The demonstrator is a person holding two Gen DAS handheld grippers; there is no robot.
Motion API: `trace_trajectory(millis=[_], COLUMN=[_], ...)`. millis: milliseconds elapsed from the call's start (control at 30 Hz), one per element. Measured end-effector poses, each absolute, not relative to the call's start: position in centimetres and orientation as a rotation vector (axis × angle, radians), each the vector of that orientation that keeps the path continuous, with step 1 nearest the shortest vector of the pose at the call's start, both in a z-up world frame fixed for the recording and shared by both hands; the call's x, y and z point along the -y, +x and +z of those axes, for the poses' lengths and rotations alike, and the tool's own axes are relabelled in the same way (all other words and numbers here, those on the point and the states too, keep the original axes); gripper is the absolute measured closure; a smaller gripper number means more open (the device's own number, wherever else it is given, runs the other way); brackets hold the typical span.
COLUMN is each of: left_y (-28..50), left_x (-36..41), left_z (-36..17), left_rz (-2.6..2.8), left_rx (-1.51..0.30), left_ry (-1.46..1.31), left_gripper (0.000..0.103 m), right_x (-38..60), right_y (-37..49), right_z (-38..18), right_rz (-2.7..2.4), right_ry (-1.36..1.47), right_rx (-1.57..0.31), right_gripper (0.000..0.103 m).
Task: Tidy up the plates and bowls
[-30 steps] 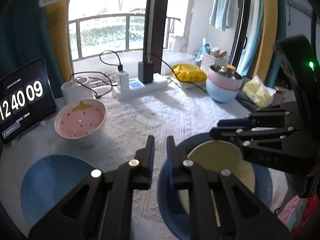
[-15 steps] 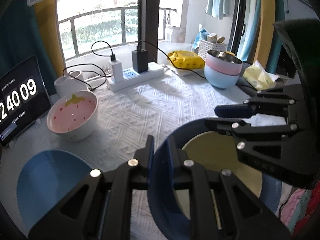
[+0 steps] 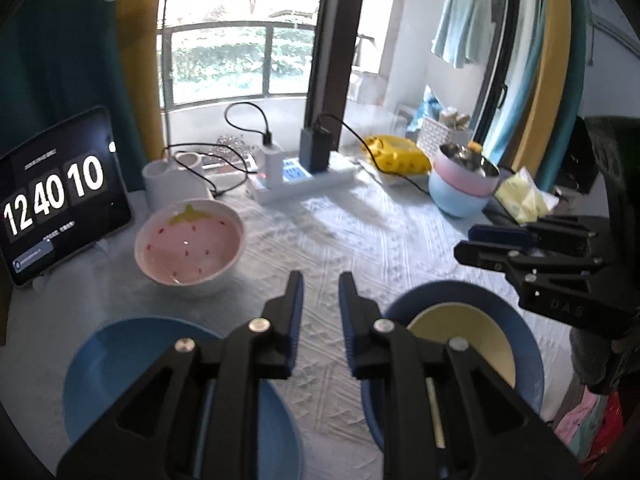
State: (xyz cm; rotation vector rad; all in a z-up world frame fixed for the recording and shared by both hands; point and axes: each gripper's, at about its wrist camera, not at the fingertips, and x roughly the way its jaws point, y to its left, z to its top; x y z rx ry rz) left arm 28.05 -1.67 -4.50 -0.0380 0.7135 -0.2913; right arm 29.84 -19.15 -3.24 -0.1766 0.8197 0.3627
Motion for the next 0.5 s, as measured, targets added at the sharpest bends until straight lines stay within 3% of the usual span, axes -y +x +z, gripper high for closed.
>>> trace_trajectory(millis=[100,233,500], left_y=[28.1,28.4,30.2], left_x=[1.2,0.2,-2.2], left_z=[-3.9,-2.7,-1.2], left_rz=[-0.268,-0.269,-0.227], left_rx=[-0.705,-0.69,-0.694], left_ry=[-0.032,-0.04,-0.042], left_gripper=[0.079,0.056,0.056], right_x=[18.8,17.8,14.7], right_y=[30.4,31.1,33.1], right_z=[-2.5,-1.8,0.2], right_rz=[0.375,0.387,0.402], right_ry=[-0.133,-0.084,-0.037], right_rx=[-0.823,-0.834,-0.844], right_gripper=[0.076,0.07,0.07])
